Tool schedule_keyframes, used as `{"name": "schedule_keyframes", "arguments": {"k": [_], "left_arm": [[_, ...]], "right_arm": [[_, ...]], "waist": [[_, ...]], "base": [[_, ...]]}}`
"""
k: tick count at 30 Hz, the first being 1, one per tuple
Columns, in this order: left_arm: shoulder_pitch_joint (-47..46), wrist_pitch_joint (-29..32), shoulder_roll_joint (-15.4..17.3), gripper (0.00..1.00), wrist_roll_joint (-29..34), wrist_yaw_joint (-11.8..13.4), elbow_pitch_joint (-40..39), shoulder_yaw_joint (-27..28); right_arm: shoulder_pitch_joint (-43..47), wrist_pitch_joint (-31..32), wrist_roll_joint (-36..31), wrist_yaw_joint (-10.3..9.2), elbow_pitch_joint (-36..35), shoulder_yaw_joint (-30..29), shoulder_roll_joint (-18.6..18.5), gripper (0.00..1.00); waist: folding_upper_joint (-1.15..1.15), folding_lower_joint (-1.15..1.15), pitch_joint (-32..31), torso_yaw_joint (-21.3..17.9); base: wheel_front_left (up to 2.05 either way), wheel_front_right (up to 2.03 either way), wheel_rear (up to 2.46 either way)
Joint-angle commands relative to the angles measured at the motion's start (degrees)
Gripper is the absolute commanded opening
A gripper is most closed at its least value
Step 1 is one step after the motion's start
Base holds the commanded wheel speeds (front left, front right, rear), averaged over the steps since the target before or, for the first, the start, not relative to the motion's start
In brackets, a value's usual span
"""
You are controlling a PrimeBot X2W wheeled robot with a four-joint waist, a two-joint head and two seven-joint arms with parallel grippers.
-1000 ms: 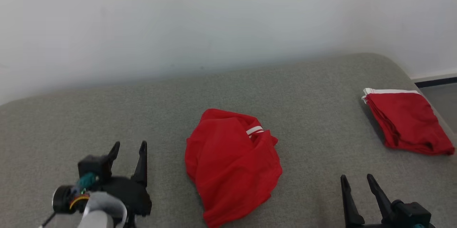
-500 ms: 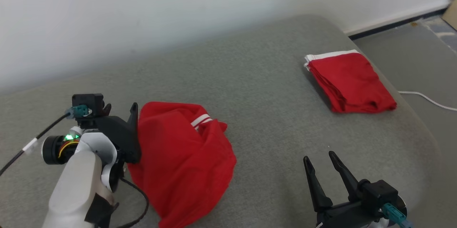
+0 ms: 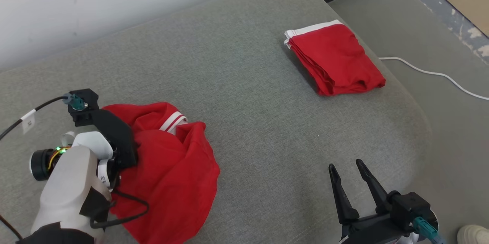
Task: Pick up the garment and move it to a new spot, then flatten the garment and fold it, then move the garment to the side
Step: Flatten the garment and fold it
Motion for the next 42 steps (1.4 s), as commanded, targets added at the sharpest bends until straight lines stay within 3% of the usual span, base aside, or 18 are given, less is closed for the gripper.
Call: {"name": "schedule_keyframes", "arguments": {"k": [1,2,12,18,23,26,33,37,42], "left_arm": [[-0.43,0.50,-0.12,0.81,0.25,0.22,0.56,-0.33],[-0.34,0.15,-0.38,0.00,-0.03,-0.30,0.46,-0.41],[-2.96,-17.27,-4.43,0.00,-0.58,-3.68,-7.33,-2.77],[-6.43,-28.29,-6.21,0.00,-3.48,-5.82,-12.76,-7.10],[-8.11,-36.09,-6.51,0.00,-13.51,-6.25,-19.32,-14.85],[-7.80,-37.58,-6.39,0.00,-17.12,-5.08,-21.82,-18.27],[0.28,-39.02,-6.31,0.00,-21.21,1.34,-24.05,-25.29],[7.69,-39.08,-6.26,0.00,-19.51,3.74,-25.46,-22.25],[18.67,-39.05,-6.10,0.00,-16.43,4.68,-30.88,-14.73]], "right_arm": [[0.06,-0.31,-0.43,-0.14,0.04,-0.11,0.14,1.00],[-0.05,-0.21,-0.46,-0.14,0.07,-0.02,0.17,1.00],[-0.50,0.37,-0.24,-0.14,0.32,0.63,-0.53,1.00],[-0.12,0.90,-0.50,-0.14,0.26,0.45,-0.61,1.00],[0.10,1.34,-0.64,-0.14,0.31,0.71,-0.60,1.00],[0.40,1.44,-0.68,-0.14,0.19,0.19,-0.65,1.00],[1.64,1.24,-0.08,-0.14,-0.70,-1.58,-0.78,1.00],[1.51,1.13,-0.14,-0.14,-0.98,-2.09,-0.62,1.00],[1.60,1.17,-0.54,-0.14,-1.00,-2.37,-0.40,1.00]], "waist": [[-0.01,-0.01,0.51,-0.61],[-0.01,-0.01,0.34,-0.53],[-0.01,-0.01,-1.76,2.59],[-0.01,-0.01,-3.33,4.26],[-0.01,-0.01,-5.09,4.70],[-0.01,-0.01,-5.51,5.40],[-0.01,-0.01,-5.14,11.10],[-0.01,-0.01,-4.66,15.56],[-0.01,-0.01,-5.43,20.51]], "base": [[0.00,0.00,0.00],[0.00,0.00,0.00],[0.00,0.00,0.00],[0.00,0.00,0.00],[0.00,0.00,0.00],[0.00,0.00,0.00],[0.00,0.00,0.00],[0.00,0.00,0.00],[0.00,0.00,0.00]]}}
